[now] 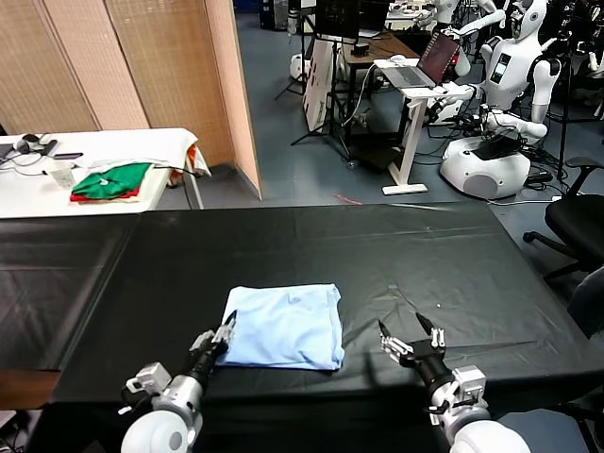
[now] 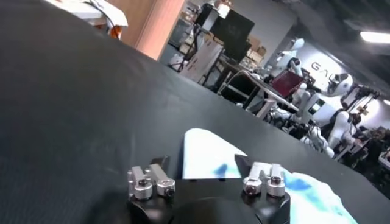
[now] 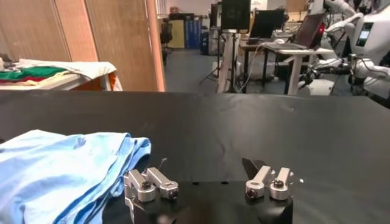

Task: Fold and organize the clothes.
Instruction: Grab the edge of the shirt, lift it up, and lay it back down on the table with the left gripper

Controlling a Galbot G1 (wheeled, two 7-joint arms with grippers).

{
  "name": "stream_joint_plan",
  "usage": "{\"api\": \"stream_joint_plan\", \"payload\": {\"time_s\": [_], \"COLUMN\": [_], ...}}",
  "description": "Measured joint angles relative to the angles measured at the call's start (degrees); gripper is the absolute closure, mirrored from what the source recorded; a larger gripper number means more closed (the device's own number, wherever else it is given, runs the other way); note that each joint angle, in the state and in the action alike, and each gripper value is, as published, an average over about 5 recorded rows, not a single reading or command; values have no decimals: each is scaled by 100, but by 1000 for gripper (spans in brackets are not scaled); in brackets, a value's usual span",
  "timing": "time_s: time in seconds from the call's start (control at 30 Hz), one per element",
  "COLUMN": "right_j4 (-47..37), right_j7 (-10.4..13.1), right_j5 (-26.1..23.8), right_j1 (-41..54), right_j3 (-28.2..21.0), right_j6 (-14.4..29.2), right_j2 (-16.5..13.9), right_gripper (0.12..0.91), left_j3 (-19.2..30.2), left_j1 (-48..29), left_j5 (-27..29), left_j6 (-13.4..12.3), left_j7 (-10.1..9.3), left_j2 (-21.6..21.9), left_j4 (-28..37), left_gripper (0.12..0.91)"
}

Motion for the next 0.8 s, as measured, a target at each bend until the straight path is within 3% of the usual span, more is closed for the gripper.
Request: {"api": "stream_joint_plan", "payload": {"time_s": [0.13, 0.23, 0.37, 0.53, 0.8], "right_j4": [-14, -14, 0, 10, -32], "right_j7": [-4, -4, -4, -4, -4], "right_j5": [-75, -98, -110, -113, -141], "right_j1": [-9, -30, -52, -67, -7], "right_j3": [-32, -37, -18, 21, -97], "right_j6": [37, 53, 64, 92, 95], "right_j2": [38, 60, 79, 66, 115], "right_gripper": [118, 118, 118, 118, 118], "left_j3": [-6, -4, -25, -183, -865], "left_j1": [8, 16, 35, 151, 533], "left_j5": [-100, -84, 120, 828, 1826], "left_j6": [4, 8, -2, -96, -348], "left_j7": [-36, -50, -102, -175, -234], "left_j2": [-24, -31, -3, 256, 1416], "left_j4": [-15, -42, -119, -316, -712], "left_gripper": [777, 865, 862, 864, 864]}}
